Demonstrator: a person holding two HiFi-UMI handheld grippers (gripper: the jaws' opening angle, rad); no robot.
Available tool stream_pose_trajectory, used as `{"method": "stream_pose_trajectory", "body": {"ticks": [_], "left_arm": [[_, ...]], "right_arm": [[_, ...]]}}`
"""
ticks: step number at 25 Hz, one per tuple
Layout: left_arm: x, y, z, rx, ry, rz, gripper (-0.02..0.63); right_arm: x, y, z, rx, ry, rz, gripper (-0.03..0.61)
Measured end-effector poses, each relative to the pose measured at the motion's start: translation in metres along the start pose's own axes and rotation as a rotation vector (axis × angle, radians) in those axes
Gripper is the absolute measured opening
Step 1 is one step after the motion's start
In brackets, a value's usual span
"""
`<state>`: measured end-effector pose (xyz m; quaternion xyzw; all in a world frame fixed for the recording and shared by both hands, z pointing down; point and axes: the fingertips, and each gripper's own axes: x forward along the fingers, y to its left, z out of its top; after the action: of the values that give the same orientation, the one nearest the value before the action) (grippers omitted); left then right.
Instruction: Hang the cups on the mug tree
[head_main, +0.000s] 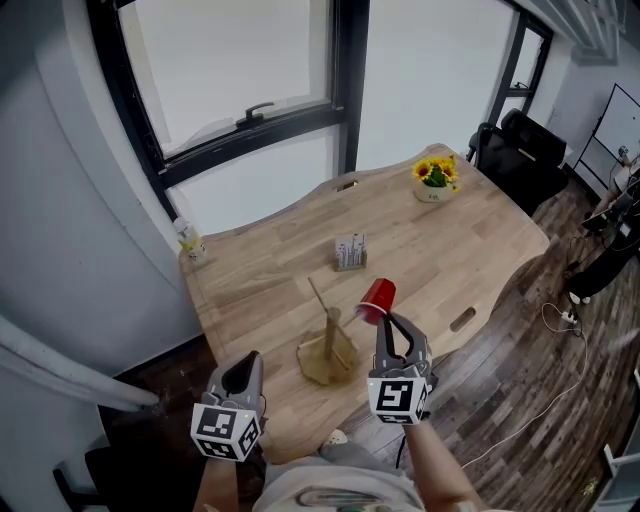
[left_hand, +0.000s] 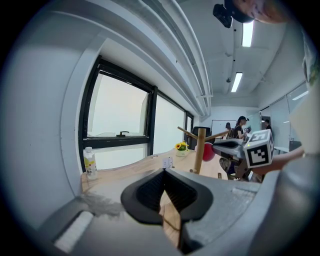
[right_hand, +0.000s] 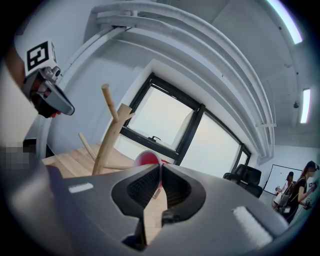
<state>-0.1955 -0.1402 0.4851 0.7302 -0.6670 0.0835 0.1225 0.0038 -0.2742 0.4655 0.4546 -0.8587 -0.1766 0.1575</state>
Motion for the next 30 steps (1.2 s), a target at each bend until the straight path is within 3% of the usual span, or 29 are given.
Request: {"method": "stream_pose_trajectory", "body": {"ticks": [12,30], "left_arm": [[0.001,-0.003,0.001,0.004,-0.001,-0.010,0.003],[0.005,-0.008,-0.002,0.015,0.011,-0.024,0.003]], "right_arm": [[-0.010,0.021,0.002,-0.113,-0.026,0.032,0.021],[-0.017,0.042,-0.005,-0.185,-0.030,0.079,0.025]]}}
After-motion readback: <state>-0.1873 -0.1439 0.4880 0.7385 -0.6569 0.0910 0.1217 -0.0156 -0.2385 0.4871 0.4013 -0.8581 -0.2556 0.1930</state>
